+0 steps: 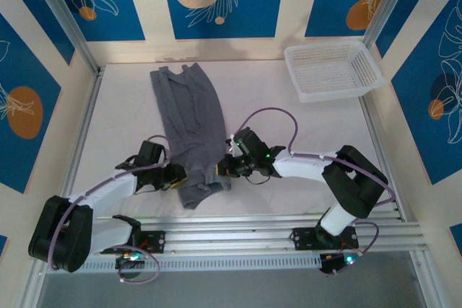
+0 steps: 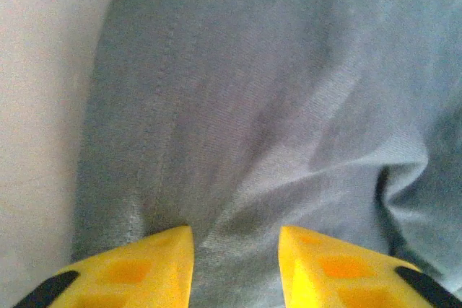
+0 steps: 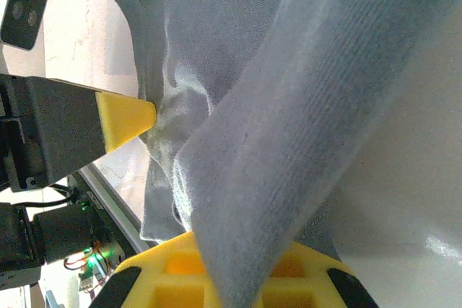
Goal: Fold the inside-out t-shirt
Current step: Fold the T-shirt at the top-center of the table.
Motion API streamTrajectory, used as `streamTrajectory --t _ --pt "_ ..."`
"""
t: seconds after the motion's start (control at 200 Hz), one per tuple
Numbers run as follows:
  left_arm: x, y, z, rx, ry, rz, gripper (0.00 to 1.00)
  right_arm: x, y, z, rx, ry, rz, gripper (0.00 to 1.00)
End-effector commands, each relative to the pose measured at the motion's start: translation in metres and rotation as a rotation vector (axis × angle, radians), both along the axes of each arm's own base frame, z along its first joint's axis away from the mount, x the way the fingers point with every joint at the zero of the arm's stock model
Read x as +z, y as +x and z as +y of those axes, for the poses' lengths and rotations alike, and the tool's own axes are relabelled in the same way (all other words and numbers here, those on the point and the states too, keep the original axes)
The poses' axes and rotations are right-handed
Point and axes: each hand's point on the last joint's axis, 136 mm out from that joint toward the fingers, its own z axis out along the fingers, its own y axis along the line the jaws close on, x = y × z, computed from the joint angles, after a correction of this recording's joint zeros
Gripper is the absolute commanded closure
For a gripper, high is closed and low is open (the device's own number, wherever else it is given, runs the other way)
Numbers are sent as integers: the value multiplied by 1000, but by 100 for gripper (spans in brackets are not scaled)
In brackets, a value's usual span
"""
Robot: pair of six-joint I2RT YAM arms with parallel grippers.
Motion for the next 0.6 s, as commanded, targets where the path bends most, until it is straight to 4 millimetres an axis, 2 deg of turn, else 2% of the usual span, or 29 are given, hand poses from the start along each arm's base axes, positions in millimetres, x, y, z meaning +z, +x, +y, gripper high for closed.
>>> streamTrajectory --t 0.0,0.065,0.125,0.33,0.595 --pt "4 0 25 35 155 -21 43 -1 -4 -2 -5 1 2 100" --pt "5 -4 40 63 222 -41 39 -3 -5 -3 -8 -3 1 100" --pt "7 -5 39 52 217 -57 39 -4 -5 -3 -9 -6 3 100" --pt "12 2 -10 -78 -16 -66 42 -4 -5 1 2 -1 10 100" --pt "-6 2 1 -53 75 -5 41 -8 -6 -3 -13 -15 14 100"
